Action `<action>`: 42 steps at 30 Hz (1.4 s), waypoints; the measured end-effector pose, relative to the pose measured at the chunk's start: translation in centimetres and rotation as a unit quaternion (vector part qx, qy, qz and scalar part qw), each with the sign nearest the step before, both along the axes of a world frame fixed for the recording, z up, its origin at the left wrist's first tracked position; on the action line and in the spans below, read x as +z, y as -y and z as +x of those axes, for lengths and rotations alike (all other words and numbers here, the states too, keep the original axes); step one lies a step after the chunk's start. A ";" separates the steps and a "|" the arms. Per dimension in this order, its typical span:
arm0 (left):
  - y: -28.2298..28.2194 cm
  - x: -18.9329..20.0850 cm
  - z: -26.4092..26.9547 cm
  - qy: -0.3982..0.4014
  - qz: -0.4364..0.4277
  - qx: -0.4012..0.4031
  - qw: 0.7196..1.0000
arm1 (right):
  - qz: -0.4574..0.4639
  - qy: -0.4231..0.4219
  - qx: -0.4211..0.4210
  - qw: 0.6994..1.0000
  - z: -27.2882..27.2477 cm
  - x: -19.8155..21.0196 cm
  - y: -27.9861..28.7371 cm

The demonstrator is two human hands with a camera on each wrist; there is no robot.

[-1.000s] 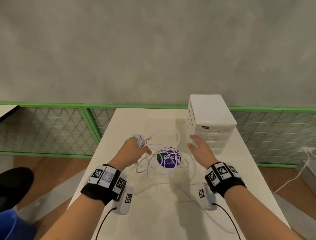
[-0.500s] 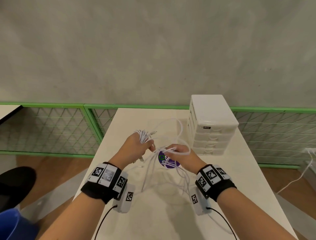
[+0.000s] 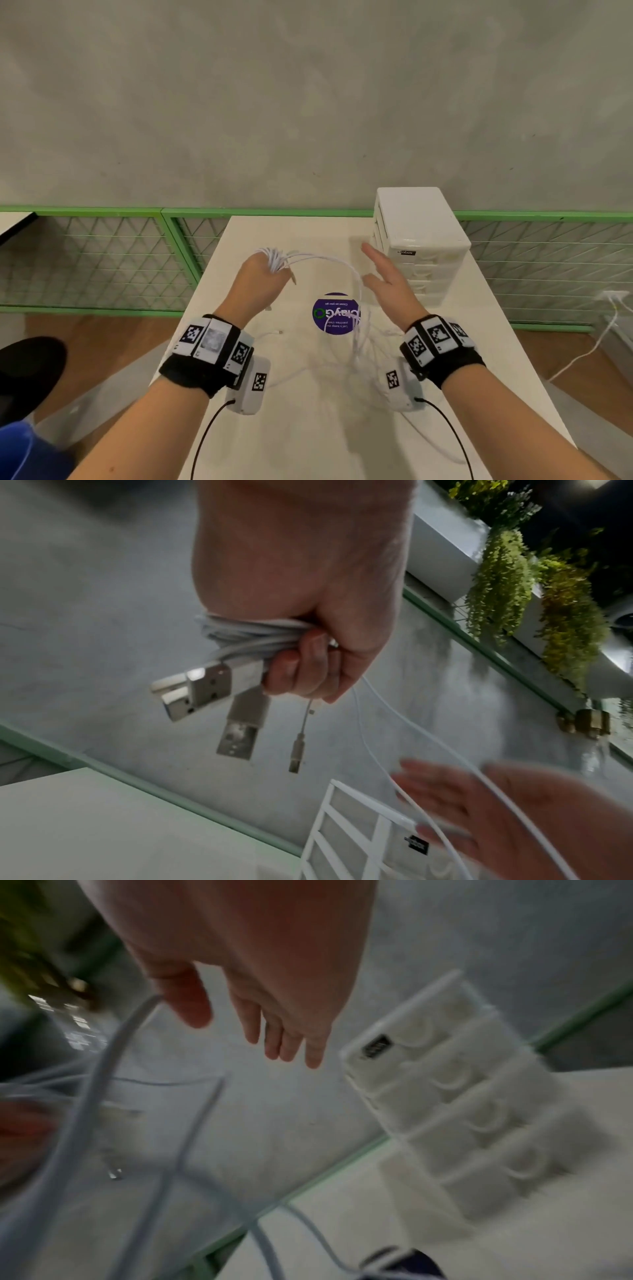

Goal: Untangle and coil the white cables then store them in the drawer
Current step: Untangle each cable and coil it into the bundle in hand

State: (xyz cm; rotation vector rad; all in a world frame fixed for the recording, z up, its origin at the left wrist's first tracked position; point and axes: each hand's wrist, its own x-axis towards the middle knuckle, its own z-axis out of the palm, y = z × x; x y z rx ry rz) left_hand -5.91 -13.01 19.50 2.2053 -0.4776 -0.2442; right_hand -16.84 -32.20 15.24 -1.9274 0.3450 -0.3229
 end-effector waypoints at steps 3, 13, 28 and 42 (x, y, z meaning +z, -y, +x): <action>1.0 0.7 -0.7 0.034 0.004 -0.032 0.999 | 0.023 0.013 0.112 0.993 0.5 2.3 -2.4; -0.1 0.5 1.5 0.119 0.069 -0.058 0.989 | 0.052 -0.066 0.139 0.987 1.2 0.4 -3.8; 1.9 2.8 -2.4 -0.250 -0.320 -0.186 0.895 | -0.112 0.023 0.092 0.989 2.8 -1.9 -3.6; 2.8 4.9 1.7 -0.066 -0.559 0.056 0.825 | -0.167 -0.104 0.262 0.945 1.0 -3.3 -5.8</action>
